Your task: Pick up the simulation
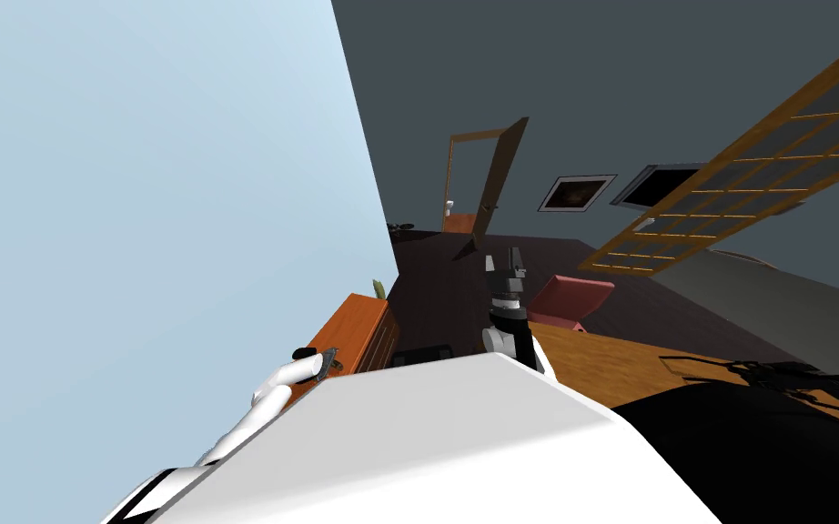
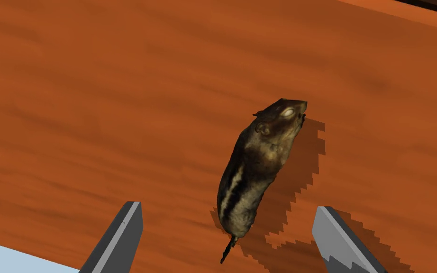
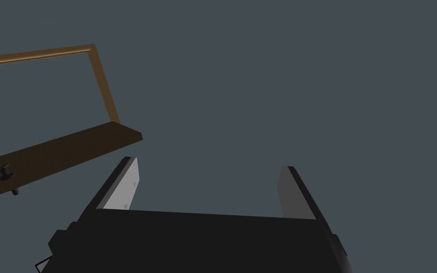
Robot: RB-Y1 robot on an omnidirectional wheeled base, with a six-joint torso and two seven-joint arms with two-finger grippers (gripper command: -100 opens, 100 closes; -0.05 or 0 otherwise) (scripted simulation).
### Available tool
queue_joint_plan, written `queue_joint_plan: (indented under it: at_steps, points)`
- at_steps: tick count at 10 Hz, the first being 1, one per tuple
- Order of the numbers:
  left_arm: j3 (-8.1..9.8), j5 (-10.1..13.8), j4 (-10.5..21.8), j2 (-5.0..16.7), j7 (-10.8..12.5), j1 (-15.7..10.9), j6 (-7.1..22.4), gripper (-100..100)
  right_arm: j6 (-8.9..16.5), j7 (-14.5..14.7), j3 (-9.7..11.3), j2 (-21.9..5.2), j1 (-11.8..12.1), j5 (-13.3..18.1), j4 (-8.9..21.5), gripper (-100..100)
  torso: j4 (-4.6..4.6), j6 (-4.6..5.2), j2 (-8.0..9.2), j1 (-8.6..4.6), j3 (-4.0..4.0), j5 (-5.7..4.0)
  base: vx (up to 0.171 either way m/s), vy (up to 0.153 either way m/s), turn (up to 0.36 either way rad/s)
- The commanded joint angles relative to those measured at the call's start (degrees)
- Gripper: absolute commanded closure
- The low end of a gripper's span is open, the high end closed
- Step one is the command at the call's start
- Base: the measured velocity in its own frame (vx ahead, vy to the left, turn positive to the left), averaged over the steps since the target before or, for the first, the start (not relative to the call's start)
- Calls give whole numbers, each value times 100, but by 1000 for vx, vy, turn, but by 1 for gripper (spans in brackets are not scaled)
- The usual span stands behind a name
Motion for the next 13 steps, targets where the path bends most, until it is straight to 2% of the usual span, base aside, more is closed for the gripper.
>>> queue_joint_plan:
  at_steps: [1,2,4,5,6,10,11,12,13]
  points:
    - [0,0,0,0,0,0,0,0,0,0,0,0,0,0,0,0,0,0,0,0,0,0,1,7,5]
    - [0,-132,178,-146,47,-31,-160,-100,0,0,0,0,0,0,0,0,0,0,1,-11,1,-3,10,37,-48]
    - [-1,-297,401,-328,104,-68,-361,-100,0,0,0,0,0,0,0,0,0,1,-2,7,-1,1,19,70,-49]
    - [-3,-264,343,-286,91,-68,-292,-100,0,0,0,0,0,0,0,0,-1,1,-6,9,-3,2,12,29,-7]
    - [-4,-277,354,-296,104,-70,-312,100,0,0,0,0,0,0,0,0,-1,0,-3,-3,-2,-1,2,6,0]
    - [-6,-277,352,-294,98,-71,-309,100,0,0,1,0,0,0,0,0,1,-2,2,-15,1,-3,0,0,0]
    - [-5,-277,352,-294,99,-71,-309,0,0,0,1,0,0,0,0,0,1,-2,2,-15,1,-3,0,0,0]
    - [0,-132,178,-146,47,-31,-160,100,0,0,1,0,0,0,0,0,1,-2,2,-15,1,-3,-2,-43,49]
    - [1,-67,89,-73,24,-15,-80,100,0,0,1,1,0,0,0,0,1,-5,4,-29,2,-8,-14,-67,71]
